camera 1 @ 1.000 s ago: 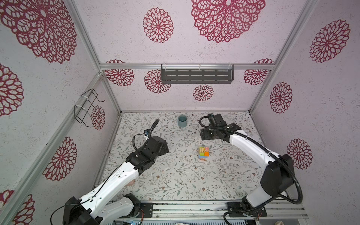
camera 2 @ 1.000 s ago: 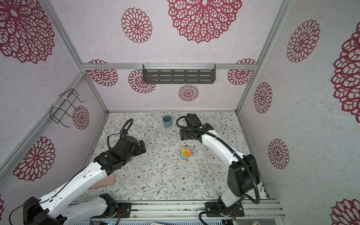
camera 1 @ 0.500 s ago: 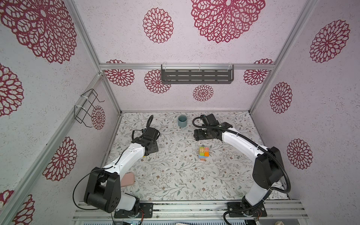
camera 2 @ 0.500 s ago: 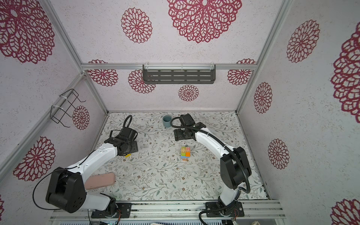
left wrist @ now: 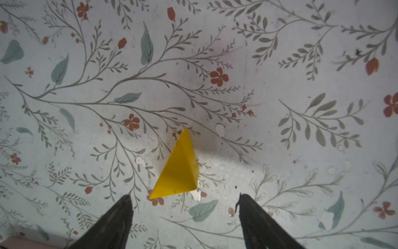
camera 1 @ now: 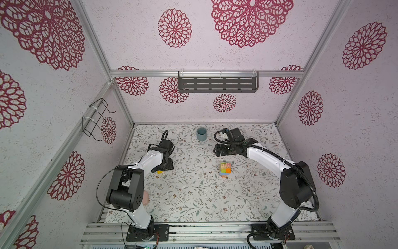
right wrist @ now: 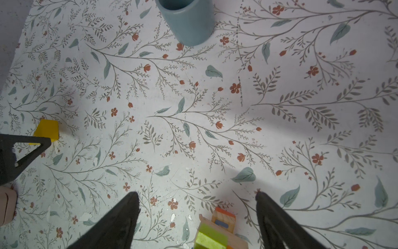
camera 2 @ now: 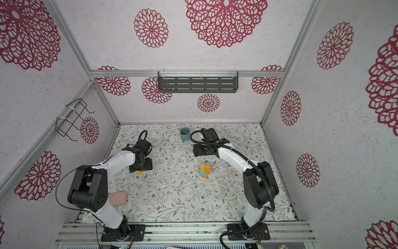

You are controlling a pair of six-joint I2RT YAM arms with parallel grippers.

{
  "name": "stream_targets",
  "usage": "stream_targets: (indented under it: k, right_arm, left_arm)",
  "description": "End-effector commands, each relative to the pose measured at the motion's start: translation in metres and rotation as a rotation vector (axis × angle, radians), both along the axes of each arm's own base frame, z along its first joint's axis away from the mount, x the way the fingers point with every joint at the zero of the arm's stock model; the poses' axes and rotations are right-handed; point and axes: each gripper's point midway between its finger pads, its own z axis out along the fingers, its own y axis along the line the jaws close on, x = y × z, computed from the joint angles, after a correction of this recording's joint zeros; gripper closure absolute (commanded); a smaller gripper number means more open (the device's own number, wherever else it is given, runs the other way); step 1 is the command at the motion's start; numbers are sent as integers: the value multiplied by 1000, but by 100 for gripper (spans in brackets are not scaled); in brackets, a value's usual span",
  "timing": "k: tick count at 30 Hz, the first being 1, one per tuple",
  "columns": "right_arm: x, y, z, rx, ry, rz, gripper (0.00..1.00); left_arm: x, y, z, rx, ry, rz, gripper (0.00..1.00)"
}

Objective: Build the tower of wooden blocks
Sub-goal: 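Lower the left gripper onto the yellow block and close on it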

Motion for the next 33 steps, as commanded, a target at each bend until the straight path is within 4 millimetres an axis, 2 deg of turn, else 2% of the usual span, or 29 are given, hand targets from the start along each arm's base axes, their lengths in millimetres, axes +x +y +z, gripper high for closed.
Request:
stream_targets:
  k: [1, 6, 12, 18, 26, 33]
  right_arm:
    - [6, 4, 29, 69, -73, 15, 12]
    - [2, 5, 32, 78, -64, 23, 12]
    - [2, 2, 36, 68, -75, 17, 12]
    - [3, 2, 31, 61, -63, 16, 12]
    - [4, 4, 25, 64, -47, 19, 12]
    - [4, 5, 23, 69, -44, 20, 12]
  left_arm:
    - [5, 11, -1, 23, 4, 12, 23]
    - [14, 16, -16, -25, 15, 40, 30]
    - [25, 13, -24, -54, 21, 31, 38]
    - [23, 11, -31, -66, 37, 28, 49]
    - [14, 7, -37, -59, 63, 23, 47]
    - [6, 4, -37, -9, 91, 1, 52]
